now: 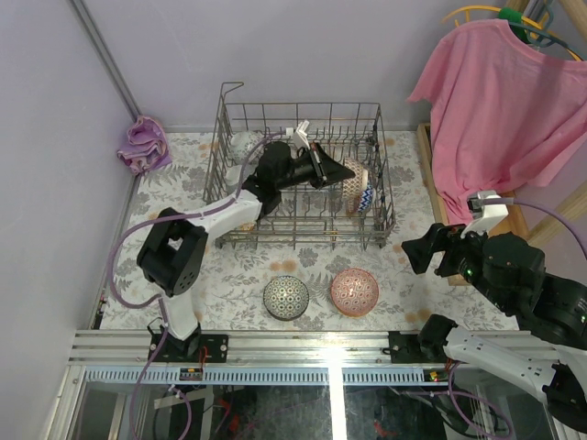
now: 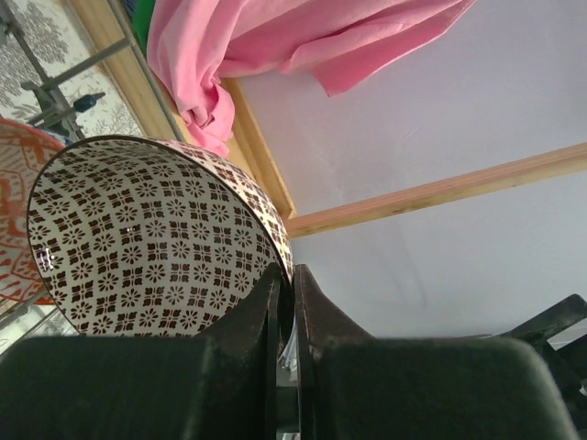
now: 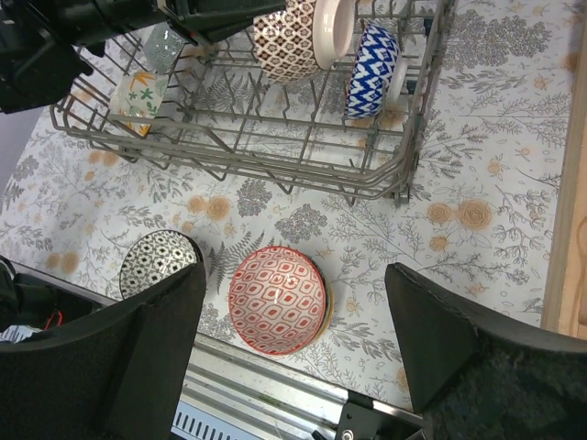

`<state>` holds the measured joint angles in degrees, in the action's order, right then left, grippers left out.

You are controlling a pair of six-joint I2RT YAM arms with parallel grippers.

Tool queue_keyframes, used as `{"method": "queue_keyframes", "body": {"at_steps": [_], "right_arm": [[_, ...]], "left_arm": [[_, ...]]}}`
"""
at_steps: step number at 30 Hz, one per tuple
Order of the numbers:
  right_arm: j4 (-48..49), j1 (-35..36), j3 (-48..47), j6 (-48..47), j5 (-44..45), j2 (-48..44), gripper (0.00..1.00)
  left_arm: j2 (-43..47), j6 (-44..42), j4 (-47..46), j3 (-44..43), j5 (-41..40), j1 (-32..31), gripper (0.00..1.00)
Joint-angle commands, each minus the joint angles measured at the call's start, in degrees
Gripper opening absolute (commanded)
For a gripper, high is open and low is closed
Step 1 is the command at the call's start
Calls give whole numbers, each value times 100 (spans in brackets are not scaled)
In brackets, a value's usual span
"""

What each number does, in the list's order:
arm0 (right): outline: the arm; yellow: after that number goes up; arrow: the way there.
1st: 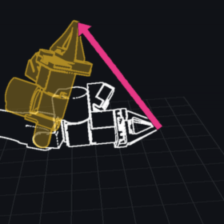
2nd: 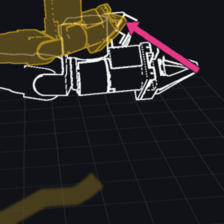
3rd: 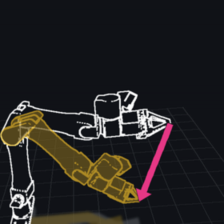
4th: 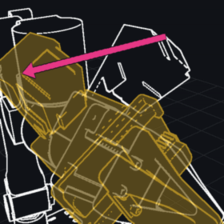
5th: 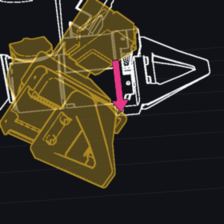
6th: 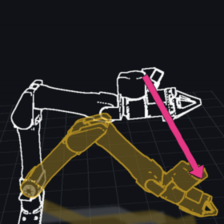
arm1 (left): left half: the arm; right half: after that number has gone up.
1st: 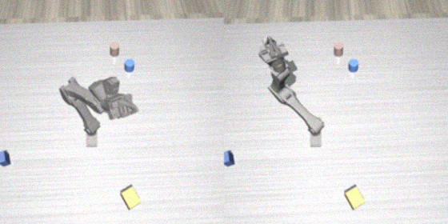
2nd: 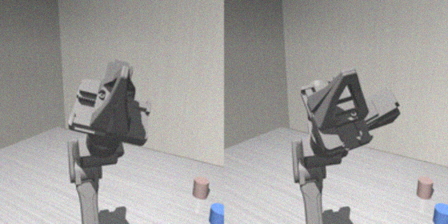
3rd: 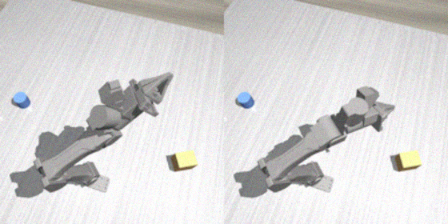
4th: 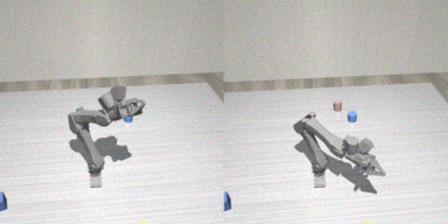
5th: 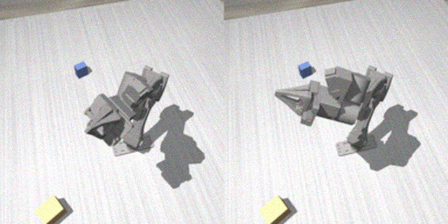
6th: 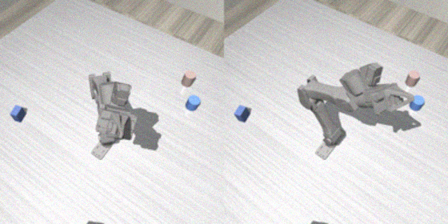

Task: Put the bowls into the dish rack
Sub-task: Place the bowl in the dish rack.

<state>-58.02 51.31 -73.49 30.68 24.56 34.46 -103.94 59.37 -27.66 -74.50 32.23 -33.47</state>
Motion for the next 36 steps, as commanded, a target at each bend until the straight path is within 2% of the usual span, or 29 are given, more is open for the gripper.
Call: {"method": "queue_keyframes", "body": {"at_steps": [1,4,12,17,36], "right_arm": [[153,-27,61,5,115,-48,86],[107,-30,59,2,153,-90,86],[4,-32,123,-43,216,-189,87],[51,-25,132,-84,183,-140,87],[288,-29,91,-185,16,262,87]], "left_arm": [[-213,989,-2578,247,-167,15,0],[-419,1293,-3116,366,-318,32,0],[-423,1357,-3446,783,-628,128,0],[-707,1531,-3687,735,-542,177,0],[-1365,1657,-3760,587,-273,402,0]]}}
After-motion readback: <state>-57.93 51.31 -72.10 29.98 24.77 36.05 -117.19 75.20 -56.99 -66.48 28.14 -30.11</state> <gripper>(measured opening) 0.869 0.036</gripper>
